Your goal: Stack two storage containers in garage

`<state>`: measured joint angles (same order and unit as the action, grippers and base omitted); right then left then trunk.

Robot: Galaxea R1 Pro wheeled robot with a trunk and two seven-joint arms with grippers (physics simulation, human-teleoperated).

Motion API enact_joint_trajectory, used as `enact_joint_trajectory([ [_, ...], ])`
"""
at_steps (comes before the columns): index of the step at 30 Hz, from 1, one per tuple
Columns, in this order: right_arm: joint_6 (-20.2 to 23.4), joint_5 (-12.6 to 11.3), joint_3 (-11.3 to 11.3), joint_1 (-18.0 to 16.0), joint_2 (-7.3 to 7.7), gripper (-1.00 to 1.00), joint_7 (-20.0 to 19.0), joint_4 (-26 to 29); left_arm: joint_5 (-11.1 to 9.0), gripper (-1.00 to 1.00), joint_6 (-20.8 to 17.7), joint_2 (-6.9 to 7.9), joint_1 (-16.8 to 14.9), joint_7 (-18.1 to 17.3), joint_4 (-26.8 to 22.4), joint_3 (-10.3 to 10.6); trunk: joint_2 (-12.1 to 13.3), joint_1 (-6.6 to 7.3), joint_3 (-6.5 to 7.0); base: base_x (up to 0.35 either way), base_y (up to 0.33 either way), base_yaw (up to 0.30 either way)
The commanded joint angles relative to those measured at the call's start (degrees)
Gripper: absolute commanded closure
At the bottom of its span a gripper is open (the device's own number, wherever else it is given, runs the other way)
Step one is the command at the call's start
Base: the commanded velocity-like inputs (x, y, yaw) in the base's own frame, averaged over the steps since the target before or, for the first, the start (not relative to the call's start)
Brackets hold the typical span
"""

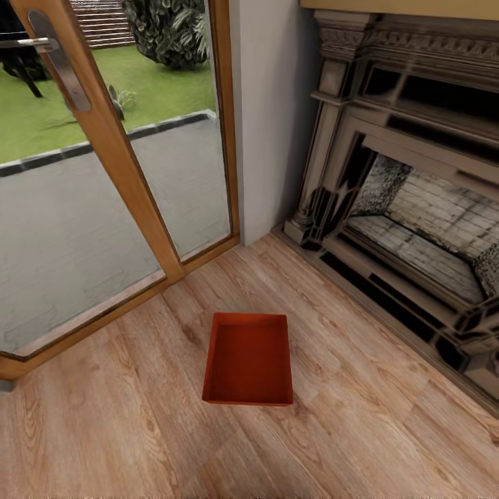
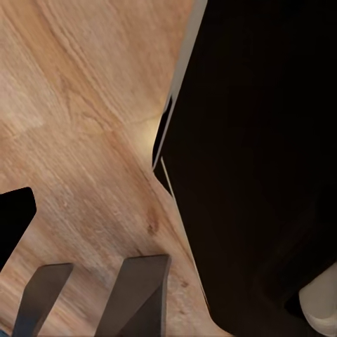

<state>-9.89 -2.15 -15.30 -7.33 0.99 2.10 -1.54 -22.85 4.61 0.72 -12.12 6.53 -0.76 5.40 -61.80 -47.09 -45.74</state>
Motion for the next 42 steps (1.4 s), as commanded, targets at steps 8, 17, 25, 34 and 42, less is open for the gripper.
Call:
enact_joint_trajectory([
  [8,-0.3,-0.22,-0.51,-0.05,-0.07,-1.0,-0.11,-0.18,-0.44,-1.0,0.13,0.01,-0.01,0.15,-0.02,0.49,-0.02,0.0,-0.39,0.0,0.0,0.0],
  [17,-0.26,-0.24,-0.46,-0.08,-0.14,-1.0,-0.17,-0.15,-0.44,-1.0,0.13,0.0,-0.01,0.15,-0.01,0.49,-0.02,0.0,-0.4,0.0,0.0,0.0],
  [25,-0.78,0.18,-0.66,-0.05,-0.51,-1.0,-0.13,-0.15,-0.44,-1.0,0.13,0.0,-0.01,0.15,0.0,0.49,-0.02,0.0,-0.4,0.0,0.0,0.0],
  [34,0.33,-0.91,-0.02,-0.05,-0.46,-1.0,0.85,0.09,-0.44,-1.0,0.13,0.01,-0.01,0.15,0.0,0.49,-0.02,0.0,-0.4,0.0,0.0,0.0],
  [42,1.99,-6.66,0.48,-0.01,2.37,-1.0,1.87,4.63,-0.66,-1.0,-0.02,0.24,-0.01,0.19,-0.8,0.22,-0.02,0.0,-0.4,0.0,0.0,0.0],
])
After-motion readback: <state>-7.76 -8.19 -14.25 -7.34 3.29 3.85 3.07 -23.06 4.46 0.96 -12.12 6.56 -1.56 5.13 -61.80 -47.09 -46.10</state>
